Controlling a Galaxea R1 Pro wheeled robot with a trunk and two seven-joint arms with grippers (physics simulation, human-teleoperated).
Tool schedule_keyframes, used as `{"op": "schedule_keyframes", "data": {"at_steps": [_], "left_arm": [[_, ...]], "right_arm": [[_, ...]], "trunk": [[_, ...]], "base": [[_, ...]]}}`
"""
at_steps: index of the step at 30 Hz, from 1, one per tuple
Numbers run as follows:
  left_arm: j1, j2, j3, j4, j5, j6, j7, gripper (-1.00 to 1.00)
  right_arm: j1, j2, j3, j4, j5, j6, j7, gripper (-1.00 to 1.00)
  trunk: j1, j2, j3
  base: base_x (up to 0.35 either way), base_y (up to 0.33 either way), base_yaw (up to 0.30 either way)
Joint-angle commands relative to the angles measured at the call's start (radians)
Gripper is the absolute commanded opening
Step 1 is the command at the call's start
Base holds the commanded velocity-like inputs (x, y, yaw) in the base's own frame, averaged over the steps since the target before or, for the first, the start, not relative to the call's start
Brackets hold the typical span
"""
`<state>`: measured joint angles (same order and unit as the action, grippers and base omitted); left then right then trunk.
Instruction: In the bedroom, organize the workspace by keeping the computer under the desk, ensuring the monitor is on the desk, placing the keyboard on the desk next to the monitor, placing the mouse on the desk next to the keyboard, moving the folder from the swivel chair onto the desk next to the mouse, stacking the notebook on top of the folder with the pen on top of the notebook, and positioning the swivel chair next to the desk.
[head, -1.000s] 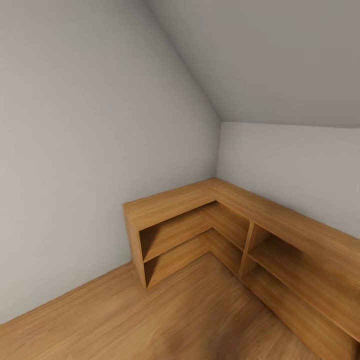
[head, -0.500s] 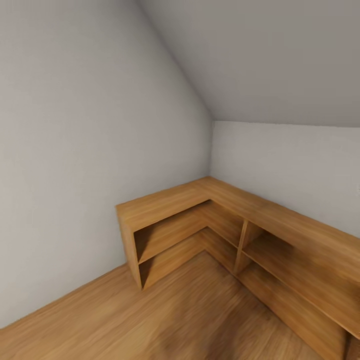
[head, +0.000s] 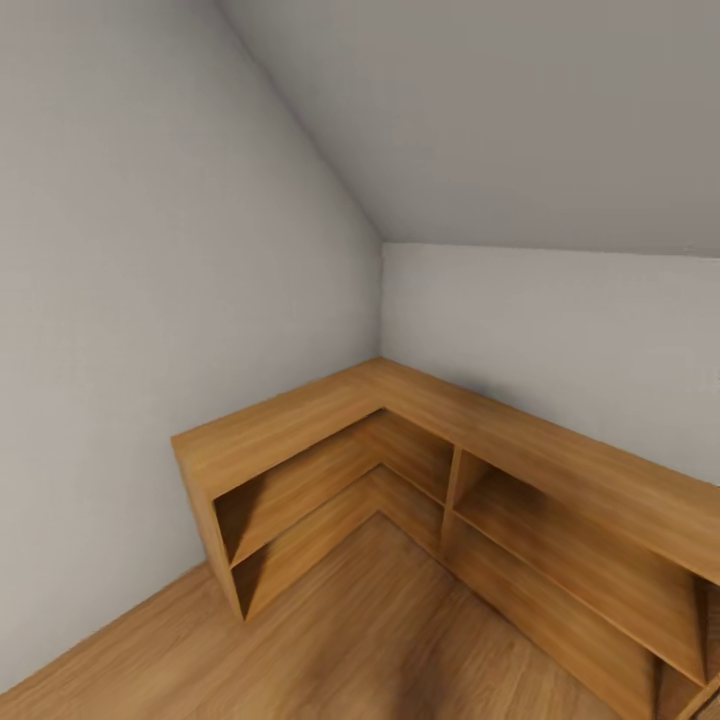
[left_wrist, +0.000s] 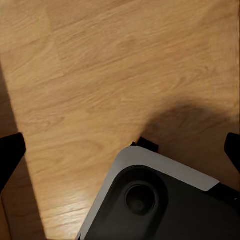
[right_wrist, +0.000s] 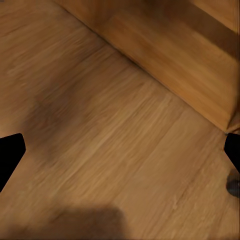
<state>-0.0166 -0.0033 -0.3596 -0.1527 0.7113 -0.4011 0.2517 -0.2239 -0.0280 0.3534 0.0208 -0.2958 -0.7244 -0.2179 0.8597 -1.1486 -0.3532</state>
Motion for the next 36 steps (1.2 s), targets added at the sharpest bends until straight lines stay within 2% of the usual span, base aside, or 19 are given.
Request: {"op": "schedule_keyframes", "data": {"at_steps": [1, 7, 22, 36], "left_arm": [[0.000, 0.000, -0.009, -0.001, 0.004, -0.002, 0.008, 1.00], [0.000, 0.000, -0.009, -0.001, 0.004, -0.001, 0.008, 1.00], [0.000, 0.000, -0.009, -0.001, 0.004, -0.001, 0.008, 1.00], [0.000, 0.000, -0.009, -0.001, 0.004, -0.001, 0.008, 1.00]], "right_arm": [[-0.001, 0.000, 0.009, 0.002, -0.003, -0.003, -0.005, 1.00], [-0.001, 0.000, 0.008, 0.002, -0.003, -0.003, -0.003, 1.00], [-0.002, 0.000, 0.007, 0.002, -0.003, -0.003, -0.003, 1.00], [-0.001, 0.000, 0.007, 0.002, -0.003, -0.003, -0.003, 1.00]], "trunk": [[0.001, -0.001, -0.001], [0.001, -0.001, -0.001], [0.001, -0.001, 0.006], [0.001, -0.001, 0.013]], "base": [[0.326, 0.000, -0.295], [0.203, 0.000, -0.296], [0.012, 0.005, -0.297], [0.169, 0.191, -0.297]]}}
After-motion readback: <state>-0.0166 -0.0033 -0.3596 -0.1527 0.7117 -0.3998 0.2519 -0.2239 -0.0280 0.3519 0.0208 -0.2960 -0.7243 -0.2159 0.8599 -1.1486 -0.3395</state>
